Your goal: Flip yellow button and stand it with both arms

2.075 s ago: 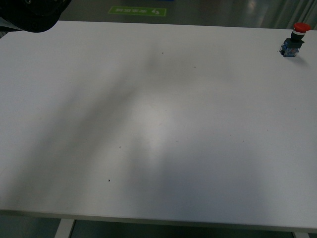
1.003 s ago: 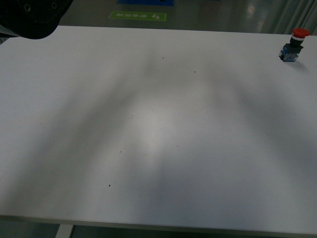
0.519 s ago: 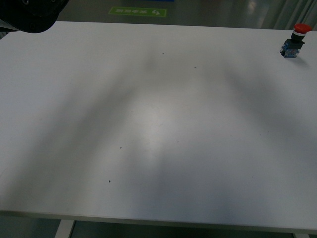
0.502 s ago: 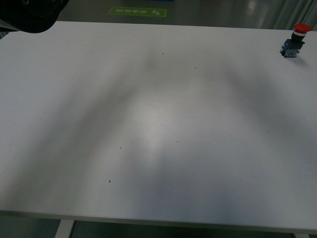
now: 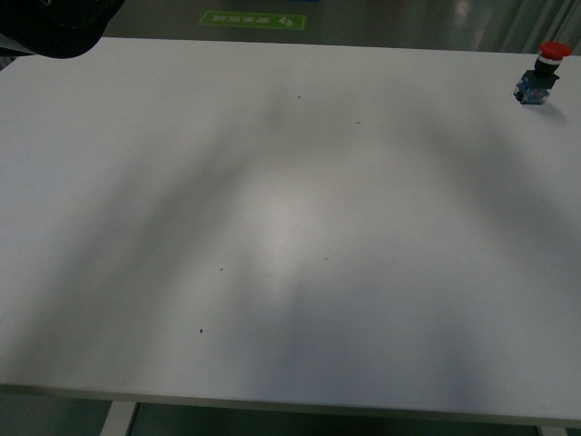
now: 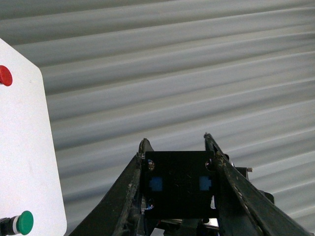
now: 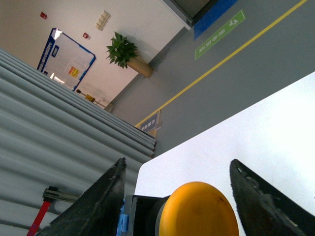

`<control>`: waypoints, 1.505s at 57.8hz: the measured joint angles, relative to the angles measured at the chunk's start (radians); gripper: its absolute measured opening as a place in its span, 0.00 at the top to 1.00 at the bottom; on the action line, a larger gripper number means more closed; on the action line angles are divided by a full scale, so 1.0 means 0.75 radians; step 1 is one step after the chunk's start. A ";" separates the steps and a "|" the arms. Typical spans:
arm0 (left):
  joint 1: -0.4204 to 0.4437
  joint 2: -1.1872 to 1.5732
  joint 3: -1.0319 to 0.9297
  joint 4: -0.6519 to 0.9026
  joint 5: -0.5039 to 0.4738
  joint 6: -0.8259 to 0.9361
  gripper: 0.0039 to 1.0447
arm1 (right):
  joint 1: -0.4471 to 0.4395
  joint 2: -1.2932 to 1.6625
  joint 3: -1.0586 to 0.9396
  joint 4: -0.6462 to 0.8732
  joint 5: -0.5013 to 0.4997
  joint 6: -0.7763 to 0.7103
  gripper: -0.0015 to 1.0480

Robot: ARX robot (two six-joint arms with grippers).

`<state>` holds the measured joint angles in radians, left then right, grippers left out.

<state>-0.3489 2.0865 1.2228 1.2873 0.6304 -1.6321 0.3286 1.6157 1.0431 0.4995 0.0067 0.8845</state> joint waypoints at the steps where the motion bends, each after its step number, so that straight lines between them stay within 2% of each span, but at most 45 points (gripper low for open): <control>1: 0.000 0.000 0.000 0.000 0.000 0.000 0.66 | -0.002 0.004 0.004 0.000 -0.001 0.004 0.47; 7: 0.000 -0.001 0.000 0.000 -0.003 0.000 0.66 | -0.010 0.016 0.012 0.001 -0.008 0.020 0.64; 10: 0.000 -0.001 0.000 0.000 -0.003 -0.004 0.67 | -0.010 0.016 0.015 0.001 -0.011 0.040 0.68; 33: 0.000 -0.003 0.000 0.000 -0.006 -0.016 0.67 | -0.016 0.016 0.022 0.001 -0.035 0.069 0.69; 39: 0.000 -0.003 0.000 0.000 -0.003 -0.012 0.50 | -0.018 0.016 0.022 0.001 -0.043 0.059 0.69; 50: 0.000 -0.003 0.000 0.000 -0.002 -0.003 0.05 | -0.026 0.015 0.022 0.001 -0.047 0.051 0.69; 87: 0.000 -0.003 0.000 0.000 -0.002 -0.001 0.06 | -0.080 0.005 0.022 -0.007 -0.035 0.017 0.69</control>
<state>-0.3489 2.0846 1.2228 1.2873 0.6289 -1.6329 0.2687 1.6196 1.0595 0.4946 -0.0196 0.8974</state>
